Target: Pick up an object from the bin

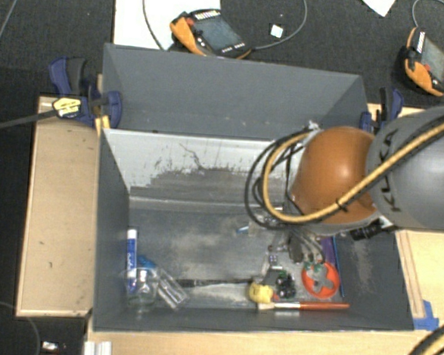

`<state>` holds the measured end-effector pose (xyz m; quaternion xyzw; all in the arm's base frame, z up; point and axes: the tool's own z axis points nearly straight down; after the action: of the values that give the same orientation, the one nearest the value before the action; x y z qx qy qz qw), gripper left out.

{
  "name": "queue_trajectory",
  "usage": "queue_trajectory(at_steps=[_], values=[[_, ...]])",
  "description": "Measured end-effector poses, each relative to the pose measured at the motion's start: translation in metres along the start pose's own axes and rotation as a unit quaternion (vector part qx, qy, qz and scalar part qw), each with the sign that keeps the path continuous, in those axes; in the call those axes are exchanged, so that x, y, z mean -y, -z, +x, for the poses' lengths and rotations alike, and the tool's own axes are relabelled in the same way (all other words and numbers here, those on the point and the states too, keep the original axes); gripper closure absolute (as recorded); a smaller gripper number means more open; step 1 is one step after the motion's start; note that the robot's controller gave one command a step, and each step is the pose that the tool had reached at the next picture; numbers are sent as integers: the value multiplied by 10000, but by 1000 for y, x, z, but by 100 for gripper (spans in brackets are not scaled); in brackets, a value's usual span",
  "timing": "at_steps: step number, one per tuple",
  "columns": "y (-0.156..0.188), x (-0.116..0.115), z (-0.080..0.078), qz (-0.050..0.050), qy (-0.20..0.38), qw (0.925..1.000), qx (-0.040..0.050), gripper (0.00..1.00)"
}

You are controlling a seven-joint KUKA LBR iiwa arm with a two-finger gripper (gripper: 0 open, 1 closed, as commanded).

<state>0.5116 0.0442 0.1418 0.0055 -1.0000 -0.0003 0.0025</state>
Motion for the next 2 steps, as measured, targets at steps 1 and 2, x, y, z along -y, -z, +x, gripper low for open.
queue_trajectory(at_steps=[1,2], values=[[4,0,-1,-1,-13,10000,36,0],[-72,-58,24,-6,163,9999,33,0]])
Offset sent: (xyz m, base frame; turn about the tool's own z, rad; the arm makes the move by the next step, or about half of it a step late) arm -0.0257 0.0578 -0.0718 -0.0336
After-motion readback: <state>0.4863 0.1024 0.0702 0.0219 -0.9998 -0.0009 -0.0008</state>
